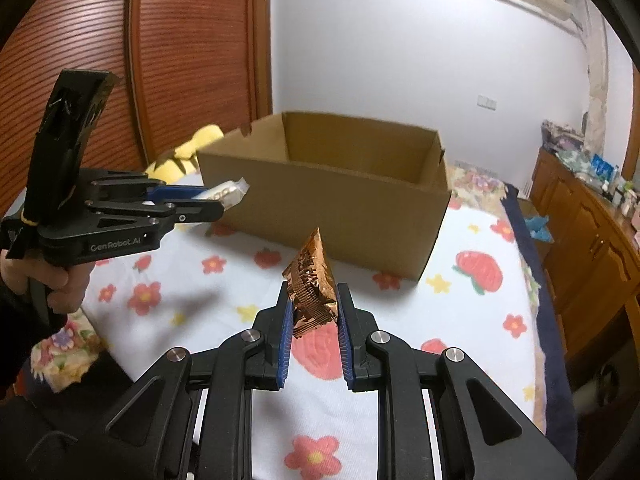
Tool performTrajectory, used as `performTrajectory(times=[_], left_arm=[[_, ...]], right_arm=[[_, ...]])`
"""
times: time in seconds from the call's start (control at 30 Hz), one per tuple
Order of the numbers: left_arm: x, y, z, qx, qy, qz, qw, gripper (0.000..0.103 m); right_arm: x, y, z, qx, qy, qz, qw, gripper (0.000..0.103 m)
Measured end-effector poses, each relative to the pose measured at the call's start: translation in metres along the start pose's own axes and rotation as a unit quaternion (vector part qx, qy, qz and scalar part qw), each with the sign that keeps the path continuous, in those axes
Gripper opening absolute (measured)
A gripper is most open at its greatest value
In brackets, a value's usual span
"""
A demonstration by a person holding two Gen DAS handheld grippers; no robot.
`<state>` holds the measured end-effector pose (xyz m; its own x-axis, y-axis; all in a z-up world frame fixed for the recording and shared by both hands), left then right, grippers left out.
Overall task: Organize snacks
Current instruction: 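Carry the gold foil packet with the right tool while the left tool carries the white bar over the box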
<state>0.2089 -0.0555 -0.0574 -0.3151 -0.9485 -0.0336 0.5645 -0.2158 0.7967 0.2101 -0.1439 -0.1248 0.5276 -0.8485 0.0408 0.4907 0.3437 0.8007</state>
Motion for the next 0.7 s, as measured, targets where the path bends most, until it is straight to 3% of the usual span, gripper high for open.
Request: performTrajectory(times=[0.4, 0.7], left_arm=[[-0.018, 0.031, 0.005, 0.026, 0.015, 0.013, 0.9995, 0.02], [-0.047, 0.059, -0.036, 0.024, 0.039, 0.025, 0.9986, 0.021]], right_arm=[[0.012, 0.039, -0.008, 0.039, -0.014, -0.019, 0.999, 0.018], [0.031, 0.075, -0.047, 0.053, -0.015, -0.033, 0.998, 0.018]])
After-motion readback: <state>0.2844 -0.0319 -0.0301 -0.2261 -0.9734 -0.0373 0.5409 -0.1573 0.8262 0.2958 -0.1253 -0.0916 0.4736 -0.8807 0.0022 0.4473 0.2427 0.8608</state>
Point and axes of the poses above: each gripper's, at about its wrist camera, not at the fingertips, and z roughly against the way its jaws point, x to its right, y to its top, the point moved 10 cm from there along -z, roughly the way its jaws point, and after that the axes turned 3 degrees about y, right-handed, at the moved point
